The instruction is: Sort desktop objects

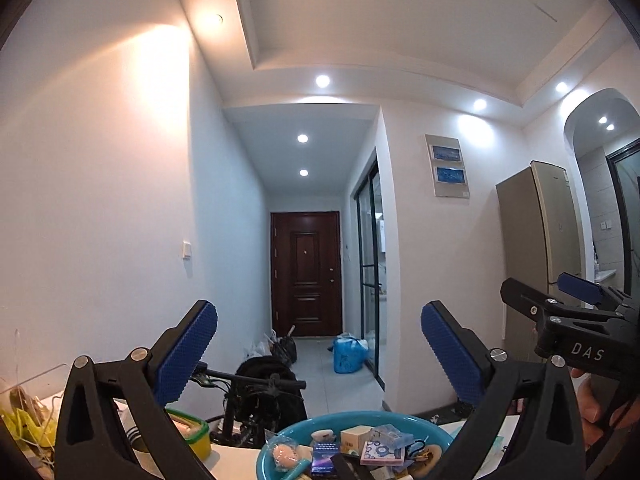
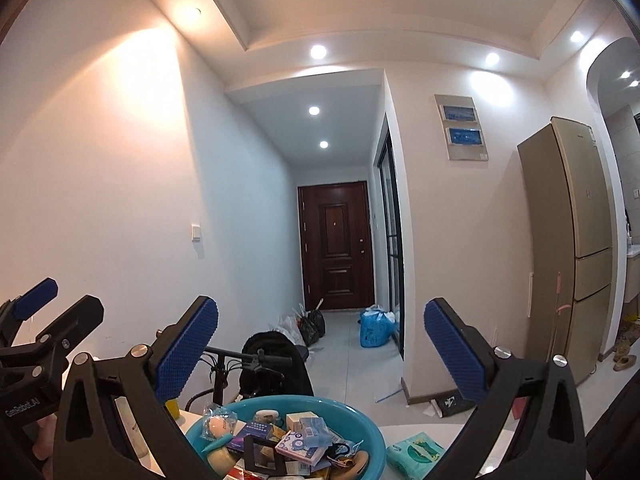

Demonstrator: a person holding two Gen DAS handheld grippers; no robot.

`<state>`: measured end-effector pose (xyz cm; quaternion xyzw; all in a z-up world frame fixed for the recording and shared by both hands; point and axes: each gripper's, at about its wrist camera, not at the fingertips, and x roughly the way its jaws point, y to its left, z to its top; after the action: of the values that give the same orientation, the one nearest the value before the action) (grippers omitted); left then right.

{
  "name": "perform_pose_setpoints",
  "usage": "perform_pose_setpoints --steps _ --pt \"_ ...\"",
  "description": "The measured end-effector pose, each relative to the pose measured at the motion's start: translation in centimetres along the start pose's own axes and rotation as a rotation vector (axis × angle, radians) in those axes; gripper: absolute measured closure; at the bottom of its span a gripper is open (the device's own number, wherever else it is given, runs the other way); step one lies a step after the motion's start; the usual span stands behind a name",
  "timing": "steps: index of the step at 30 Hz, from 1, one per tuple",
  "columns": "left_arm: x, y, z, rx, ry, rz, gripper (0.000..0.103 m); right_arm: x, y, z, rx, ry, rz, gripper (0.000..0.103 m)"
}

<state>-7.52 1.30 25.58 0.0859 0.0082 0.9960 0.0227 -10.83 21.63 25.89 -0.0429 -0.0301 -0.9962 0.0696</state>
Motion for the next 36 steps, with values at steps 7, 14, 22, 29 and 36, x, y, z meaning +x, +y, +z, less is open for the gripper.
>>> perform_pose_setpoints --steps 7,14,22,29,36 --pt "-0.5 0.6 0.3 -0.033 0.024 -0.018 0.000 -2.0 0.4 0.5 -0.005 -0.051 0.018 0.000" --pt "0.3 0.9 0.1 -0.054 0.048 -0.005 0.000 -2.6 1.0 0.7 -0.014 -0.072 0.029 0.000" --pt "1.1 1.0 0.3 -0.064 0.080 -0.033 0.000 -2.6 0.8 0.7 -0.001 -0.069 0.028 0.000" --pt "-1.7 2.0 1.2 -0.132 0.010 -0.051 0.000 -5.5 0.2 1.4 0.041 -0.134 0.078 0.000" --pt "-7.0 1.3 2.4 -0.124 -0.128 -0.080 0.000 -9.4 0.5 2.0 0.112 -0.266 0.170 0.000"
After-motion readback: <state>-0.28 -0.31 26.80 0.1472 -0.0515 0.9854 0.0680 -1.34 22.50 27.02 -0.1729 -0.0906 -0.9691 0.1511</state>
